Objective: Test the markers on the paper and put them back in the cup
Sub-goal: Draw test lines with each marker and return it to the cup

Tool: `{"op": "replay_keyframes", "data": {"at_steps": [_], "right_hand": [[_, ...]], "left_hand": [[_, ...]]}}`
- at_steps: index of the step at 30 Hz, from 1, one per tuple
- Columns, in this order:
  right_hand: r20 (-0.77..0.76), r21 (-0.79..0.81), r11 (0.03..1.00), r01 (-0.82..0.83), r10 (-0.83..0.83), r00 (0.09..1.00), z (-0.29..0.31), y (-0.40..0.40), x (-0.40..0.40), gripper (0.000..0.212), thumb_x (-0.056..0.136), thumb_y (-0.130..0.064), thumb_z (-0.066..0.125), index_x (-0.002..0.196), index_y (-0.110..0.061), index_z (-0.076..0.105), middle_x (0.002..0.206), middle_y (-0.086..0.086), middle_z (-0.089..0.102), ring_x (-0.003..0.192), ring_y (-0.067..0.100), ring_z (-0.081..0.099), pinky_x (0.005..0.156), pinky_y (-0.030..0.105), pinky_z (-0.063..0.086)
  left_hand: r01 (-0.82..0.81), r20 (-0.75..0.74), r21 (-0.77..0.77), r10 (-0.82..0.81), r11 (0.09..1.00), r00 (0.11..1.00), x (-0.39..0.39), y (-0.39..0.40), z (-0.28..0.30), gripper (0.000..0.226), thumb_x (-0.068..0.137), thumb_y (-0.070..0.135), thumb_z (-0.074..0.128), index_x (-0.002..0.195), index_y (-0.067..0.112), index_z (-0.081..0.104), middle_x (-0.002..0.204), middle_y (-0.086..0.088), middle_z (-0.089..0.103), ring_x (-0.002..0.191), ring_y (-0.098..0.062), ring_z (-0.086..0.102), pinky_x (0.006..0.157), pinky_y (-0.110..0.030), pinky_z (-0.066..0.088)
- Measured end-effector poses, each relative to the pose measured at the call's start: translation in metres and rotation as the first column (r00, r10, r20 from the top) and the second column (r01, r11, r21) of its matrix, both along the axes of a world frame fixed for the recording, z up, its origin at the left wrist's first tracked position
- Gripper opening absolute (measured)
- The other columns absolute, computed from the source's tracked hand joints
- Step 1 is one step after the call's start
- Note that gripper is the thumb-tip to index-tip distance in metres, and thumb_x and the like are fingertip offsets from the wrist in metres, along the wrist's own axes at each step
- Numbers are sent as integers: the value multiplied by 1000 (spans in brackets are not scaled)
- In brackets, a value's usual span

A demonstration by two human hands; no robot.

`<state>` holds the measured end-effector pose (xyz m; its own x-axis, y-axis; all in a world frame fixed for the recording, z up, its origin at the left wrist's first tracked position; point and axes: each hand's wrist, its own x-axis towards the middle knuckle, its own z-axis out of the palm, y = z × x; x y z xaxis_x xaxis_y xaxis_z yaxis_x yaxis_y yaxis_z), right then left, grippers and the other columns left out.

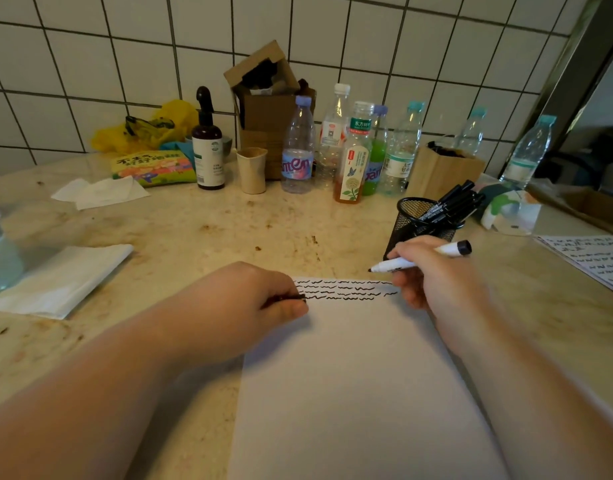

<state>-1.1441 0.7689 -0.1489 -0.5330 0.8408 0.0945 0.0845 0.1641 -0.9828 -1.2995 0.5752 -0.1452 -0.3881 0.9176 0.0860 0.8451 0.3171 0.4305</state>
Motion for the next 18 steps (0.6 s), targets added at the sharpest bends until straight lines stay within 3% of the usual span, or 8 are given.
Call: {"op": "replay_keyframes", "data": {"at_steps": [3,7,18], "right_hand": [[154,50,997,53,-61,986,-5,9,4,22,77,-30,63,76,-9,69,48,-3,56,50,19,46,56,36,36],[279,136,987,82,-118,953,-12,12,3,22,72,-31,60,78,-11,66,50,-2,52,56,22,47,61,38,38],[246,53,991,121,-130,960,-20,22,-1,32,67,-34,59,79,-5,63,49,0,56,53,23,48,62,40,41]], "left_hand": [[-21,-47,-21,20,1000,999,-5,-3,-4,32,89,56,55,90,28,69,76,7,68,69,-7,61,66,-30,52],[-17,-50,-45,15,999,999,-6,-1,-5,34,84,62,55,92,33,72,77,14,68,71,-3,61,65,-25,52],[-22,-32,-55,20,998,999,-8,-1,-8,36,82,65,55,93,36,73,79,14,70,72,-2,62,65,-25,53]]}}
